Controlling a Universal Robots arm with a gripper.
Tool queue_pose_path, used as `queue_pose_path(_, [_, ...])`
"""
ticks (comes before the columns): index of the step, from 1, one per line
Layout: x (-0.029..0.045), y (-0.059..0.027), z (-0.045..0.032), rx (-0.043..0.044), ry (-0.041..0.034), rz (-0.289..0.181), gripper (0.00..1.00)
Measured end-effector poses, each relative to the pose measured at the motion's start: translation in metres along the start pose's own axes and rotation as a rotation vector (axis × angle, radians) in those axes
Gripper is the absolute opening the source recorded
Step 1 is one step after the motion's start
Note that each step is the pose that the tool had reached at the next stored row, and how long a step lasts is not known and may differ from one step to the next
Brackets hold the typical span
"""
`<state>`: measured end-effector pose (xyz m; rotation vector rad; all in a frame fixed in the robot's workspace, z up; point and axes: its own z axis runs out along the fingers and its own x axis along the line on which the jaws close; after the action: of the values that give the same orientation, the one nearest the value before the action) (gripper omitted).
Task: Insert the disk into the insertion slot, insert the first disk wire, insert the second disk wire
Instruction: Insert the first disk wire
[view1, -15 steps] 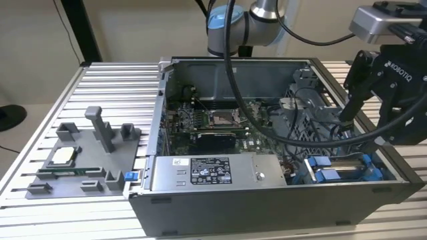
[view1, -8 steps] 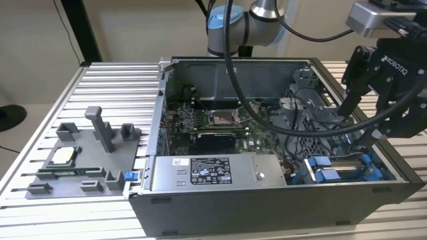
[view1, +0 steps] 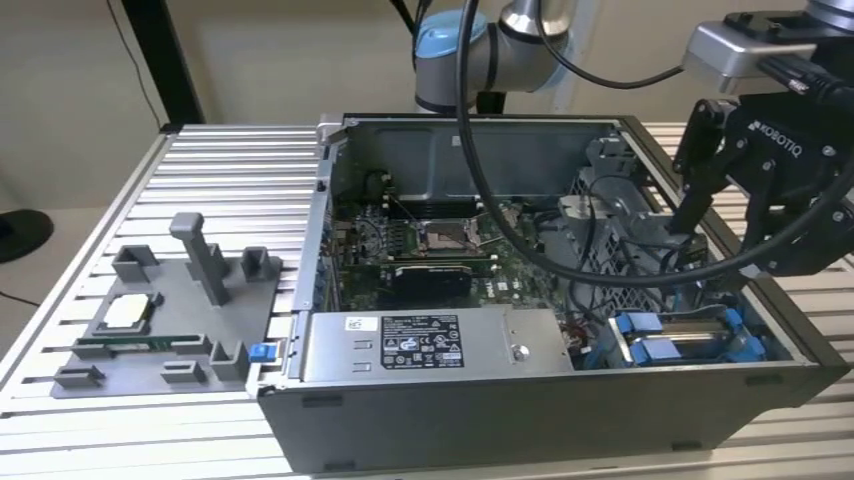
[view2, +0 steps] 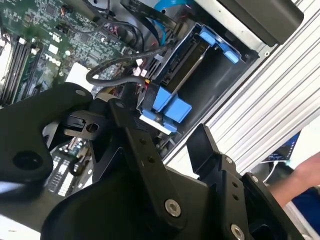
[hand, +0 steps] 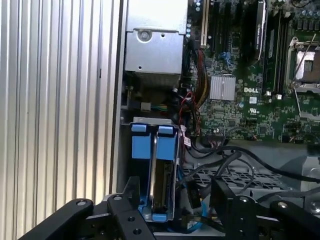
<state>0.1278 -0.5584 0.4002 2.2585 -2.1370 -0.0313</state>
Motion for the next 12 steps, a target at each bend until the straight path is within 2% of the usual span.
queue_pose_path(3, [-0.0015,0.0,0.0012,0.0096,0.0133,-0.03,1.0])
queue_pose_path(4, [-0.0024,-0.0001,0.0017,0.016,0.0184,-0.035,1.0])
queue_pose_path(7, [-0.0071,0.0012,0.0023,0.0449,0.0409,-0.038,1.0])
queue_pose_path(12, [-0.0166,0.0081,0.0038,0.0618,0.0574,-0.038,1.0])
